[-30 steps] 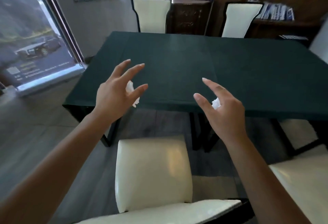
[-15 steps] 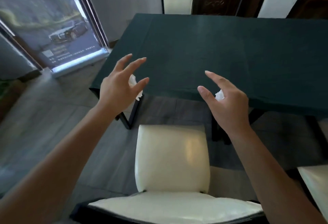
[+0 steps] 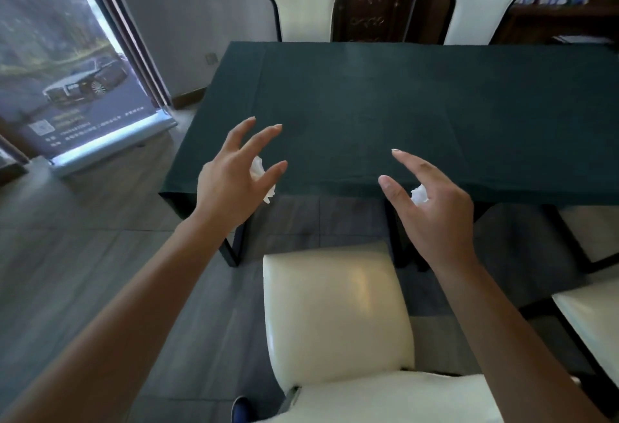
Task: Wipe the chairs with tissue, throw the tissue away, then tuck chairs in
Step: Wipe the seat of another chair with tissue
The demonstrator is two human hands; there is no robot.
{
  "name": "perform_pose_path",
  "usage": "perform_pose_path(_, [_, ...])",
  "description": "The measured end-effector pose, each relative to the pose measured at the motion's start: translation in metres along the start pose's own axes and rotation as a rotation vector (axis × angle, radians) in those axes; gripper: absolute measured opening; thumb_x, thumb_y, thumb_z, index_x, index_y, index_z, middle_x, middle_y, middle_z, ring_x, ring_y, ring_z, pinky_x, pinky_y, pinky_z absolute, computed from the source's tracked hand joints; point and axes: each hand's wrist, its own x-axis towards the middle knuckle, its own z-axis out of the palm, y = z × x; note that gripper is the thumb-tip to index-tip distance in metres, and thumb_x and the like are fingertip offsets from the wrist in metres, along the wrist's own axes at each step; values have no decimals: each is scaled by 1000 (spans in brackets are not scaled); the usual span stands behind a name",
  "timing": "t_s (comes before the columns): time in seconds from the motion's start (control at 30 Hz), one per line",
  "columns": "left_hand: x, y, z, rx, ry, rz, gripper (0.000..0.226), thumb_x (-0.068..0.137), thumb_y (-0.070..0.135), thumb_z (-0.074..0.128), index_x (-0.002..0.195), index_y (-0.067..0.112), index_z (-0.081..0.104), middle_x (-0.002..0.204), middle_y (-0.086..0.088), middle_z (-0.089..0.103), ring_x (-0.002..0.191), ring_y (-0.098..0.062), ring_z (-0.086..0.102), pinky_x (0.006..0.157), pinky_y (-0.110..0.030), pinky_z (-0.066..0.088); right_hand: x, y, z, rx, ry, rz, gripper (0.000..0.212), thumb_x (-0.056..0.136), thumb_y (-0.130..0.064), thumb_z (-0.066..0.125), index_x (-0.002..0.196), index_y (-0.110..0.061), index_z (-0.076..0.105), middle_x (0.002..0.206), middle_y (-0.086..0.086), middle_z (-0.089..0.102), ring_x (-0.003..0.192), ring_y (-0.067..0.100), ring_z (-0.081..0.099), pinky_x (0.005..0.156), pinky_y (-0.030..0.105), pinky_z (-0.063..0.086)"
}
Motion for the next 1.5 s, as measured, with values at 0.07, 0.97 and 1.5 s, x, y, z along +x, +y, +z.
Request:
perform_pose_path(0.07, [3,-24,-8,-32,-27,6,54,94,52,65,145,49,48,162,13,33,130,-18,56,94,-38,48,-10,-19,15,0,13,42,43,94,-48,67,134,-33,65,109,-10,71,76,-2,54,79,8,43])
perform_pose_path(0.97, [43,-87,-12,4,-122,65,54,96,54,60,147,49,45,163,12,32,123,-23,61,85,-32,44,-30,-64,57,-56,41,79,49,92,-49,69,138,-33,63,143,-5,61,118,3,60,84,-4,36])
perform_pose_path(1.5, [137,-260,-47,-123,-151,99,54,95,54,62,146,50,46,163,14,31,121,-23,63,87,-36,51,35,-170,224,-105,32,152,50,92,-51,66,138,-32,64,143,-8,61,105,13,68,81,-3,38])
